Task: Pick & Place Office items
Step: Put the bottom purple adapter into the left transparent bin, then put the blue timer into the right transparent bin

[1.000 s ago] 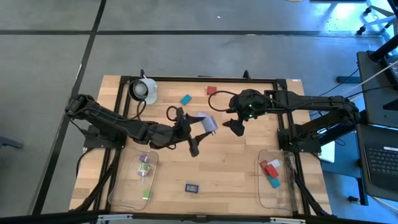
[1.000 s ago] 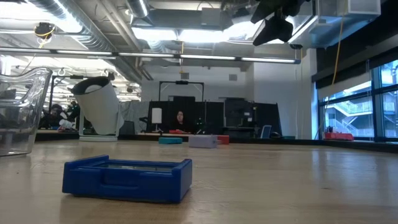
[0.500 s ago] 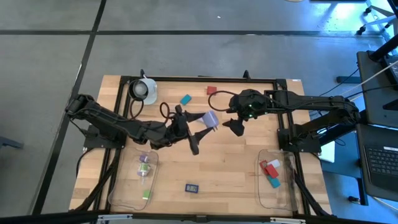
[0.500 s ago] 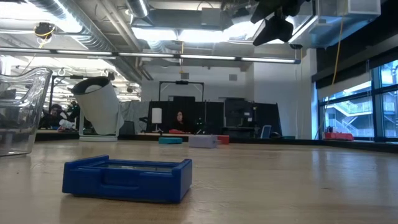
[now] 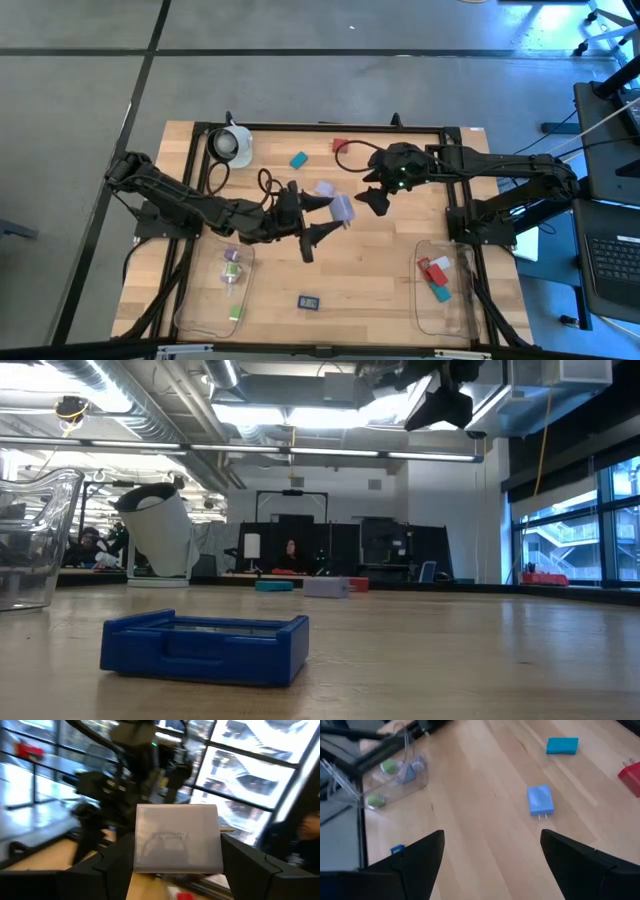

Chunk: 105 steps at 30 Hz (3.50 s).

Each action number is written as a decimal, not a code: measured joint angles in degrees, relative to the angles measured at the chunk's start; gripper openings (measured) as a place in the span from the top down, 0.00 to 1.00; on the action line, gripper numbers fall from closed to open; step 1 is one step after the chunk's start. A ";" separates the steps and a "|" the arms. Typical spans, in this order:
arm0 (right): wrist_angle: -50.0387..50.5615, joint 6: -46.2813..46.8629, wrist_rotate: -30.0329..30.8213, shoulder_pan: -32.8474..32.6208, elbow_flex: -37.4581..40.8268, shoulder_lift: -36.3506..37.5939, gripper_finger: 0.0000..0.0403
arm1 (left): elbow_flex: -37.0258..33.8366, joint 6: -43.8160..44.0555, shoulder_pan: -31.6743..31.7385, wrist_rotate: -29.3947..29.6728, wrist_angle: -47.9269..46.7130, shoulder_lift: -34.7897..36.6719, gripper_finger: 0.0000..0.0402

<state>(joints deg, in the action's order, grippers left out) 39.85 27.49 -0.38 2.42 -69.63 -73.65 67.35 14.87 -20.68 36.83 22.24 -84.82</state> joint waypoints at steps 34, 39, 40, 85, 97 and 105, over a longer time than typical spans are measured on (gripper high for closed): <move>-0.87 7.96 11.56 0.00 -0.02 0.00 0.17 | -0.03 67.12 -24.11 -20.60 -81.83 17.51 0.37; -0.87 6.34 12.40 0.00 -0.02 0.00 0.17 | -3.24 77.35 -28.23 -27.35 -86.54 14.88 0.37; -0.87 6.35 12.99 0.00 -0.02 0.00 0.17 | -4.11 78.67 -28.74 -28.52 -86.48 14.22 0.37; -0.87 8.04 13.44 0.00 -0.02 0.00 0.17 | -8.52 66.88 -26.57 -57.53 -78.58 -5.88 0.24; -0.87 8.04 13.07 0.00 -0.02 0.00 0.17 | -8.52 66.82 -21.40 -56.29 -78.58 6.21 0.28; -0.87 9.48 12.80 0.00 -0.02 0.00 0.17 | -8.50 61.06 -15.65 -41.62 -76.63 14.59 0.29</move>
<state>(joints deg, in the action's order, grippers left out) 38.98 36.97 12.43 2.42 -69.65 -73.65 58.85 75.93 -36.33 -4.78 -54.39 -70.22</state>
